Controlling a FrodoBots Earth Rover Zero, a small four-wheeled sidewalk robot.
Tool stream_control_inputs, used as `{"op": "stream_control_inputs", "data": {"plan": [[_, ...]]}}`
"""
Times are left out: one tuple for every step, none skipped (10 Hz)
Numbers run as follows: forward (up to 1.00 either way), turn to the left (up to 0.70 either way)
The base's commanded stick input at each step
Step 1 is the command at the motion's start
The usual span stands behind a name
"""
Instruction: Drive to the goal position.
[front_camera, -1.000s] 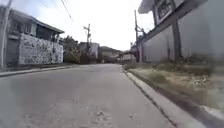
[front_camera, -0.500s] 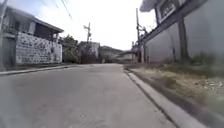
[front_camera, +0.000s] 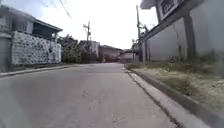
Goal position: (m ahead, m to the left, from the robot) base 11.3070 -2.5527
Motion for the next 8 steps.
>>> {"op": "stream_control_inputs", "data": {"plan": [[0.85, 0.00], [0.85, 0.00], [0.85, 0.00], [0.85, 0.00], [0.85, 0.00], [0.85, 0.00], [0.85, 0.00], [0.85, 0.00]]}}
